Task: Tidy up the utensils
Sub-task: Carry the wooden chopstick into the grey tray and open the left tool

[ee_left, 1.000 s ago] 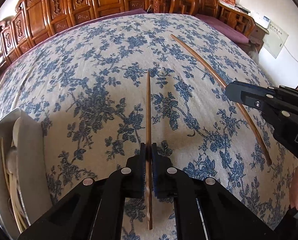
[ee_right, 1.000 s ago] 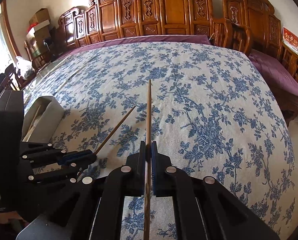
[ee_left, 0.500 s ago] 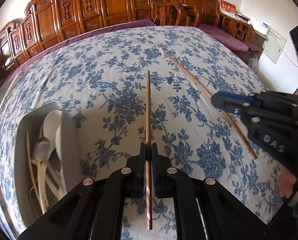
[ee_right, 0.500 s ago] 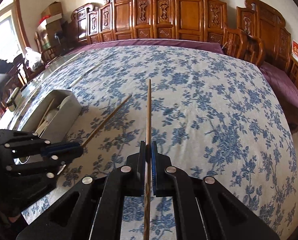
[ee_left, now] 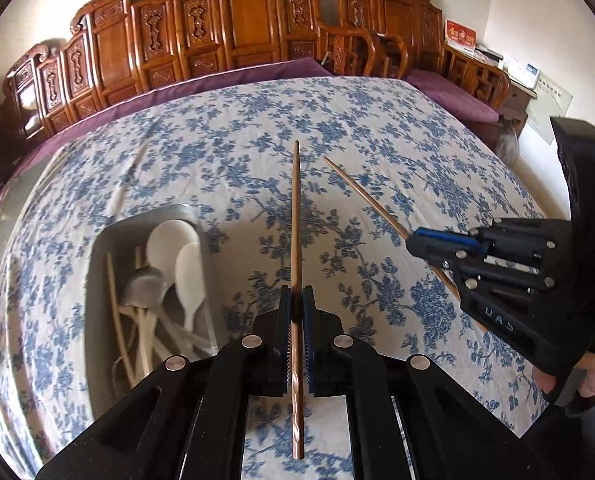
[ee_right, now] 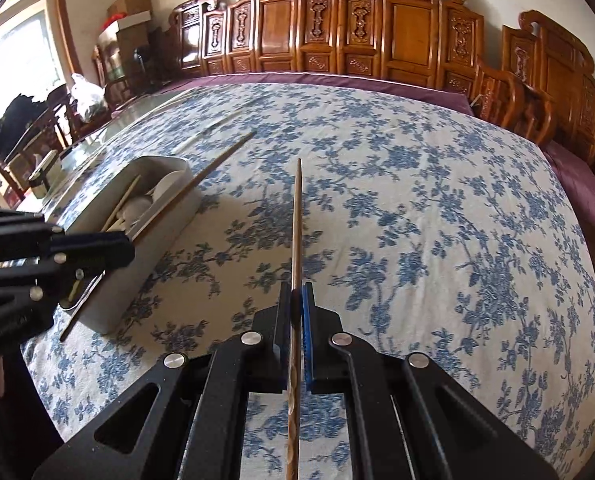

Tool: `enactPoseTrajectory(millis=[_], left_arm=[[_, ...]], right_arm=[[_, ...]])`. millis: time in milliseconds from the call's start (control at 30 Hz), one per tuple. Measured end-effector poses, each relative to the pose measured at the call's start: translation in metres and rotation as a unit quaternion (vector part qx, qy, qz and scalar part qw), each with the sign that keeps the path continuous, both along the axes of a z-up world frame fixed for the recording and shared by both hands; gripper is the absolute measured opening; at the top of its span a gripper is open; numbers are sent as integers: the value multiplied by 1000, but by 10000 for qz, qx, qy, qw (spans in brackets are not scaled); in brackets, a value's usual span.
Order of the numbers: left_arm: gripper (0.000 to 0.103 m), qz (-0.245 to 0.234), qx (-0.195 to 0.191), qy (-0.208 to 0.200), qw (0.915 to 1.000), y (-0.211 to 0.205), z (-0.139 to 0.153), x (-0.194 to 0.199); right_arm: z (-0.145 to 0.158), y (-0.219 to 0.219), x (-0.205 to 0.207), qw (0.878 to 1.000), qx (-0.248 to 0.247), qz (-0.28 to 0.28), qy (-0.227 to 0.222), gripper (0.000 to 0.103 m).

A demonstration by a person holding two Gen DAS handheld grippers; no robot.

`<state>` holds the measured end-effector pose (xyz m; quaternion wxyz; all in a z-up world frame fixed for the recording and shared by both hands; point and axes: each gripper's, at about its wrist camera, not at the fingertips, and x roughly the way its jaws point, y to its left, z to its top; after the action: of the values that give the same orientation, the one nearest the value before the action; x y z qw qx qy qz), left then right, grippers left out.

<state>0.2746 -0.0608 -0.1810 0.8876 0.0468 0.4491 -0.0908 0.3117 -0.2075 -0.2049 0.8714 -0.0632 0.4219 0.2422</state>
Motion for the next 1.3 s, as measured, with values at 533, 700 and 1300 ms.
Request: enactPoseTrajectory(millis=[533, 700, 1300], left_arm=[[5, 475, 123, -178, 9986, 72, 22, -8], [5, 634, 187, -92, 9978, 93, 13, -2], [5, 622, 311, 483, 9964, 120, -41, 18]], right_arm=[[20, 21, -24, 9988, 203, 244, -363, 6], [24, 24, -27, 9986, 268, 235, -400, 6], [3, 38, -21, 9993, -7, 239, -286, 6]])
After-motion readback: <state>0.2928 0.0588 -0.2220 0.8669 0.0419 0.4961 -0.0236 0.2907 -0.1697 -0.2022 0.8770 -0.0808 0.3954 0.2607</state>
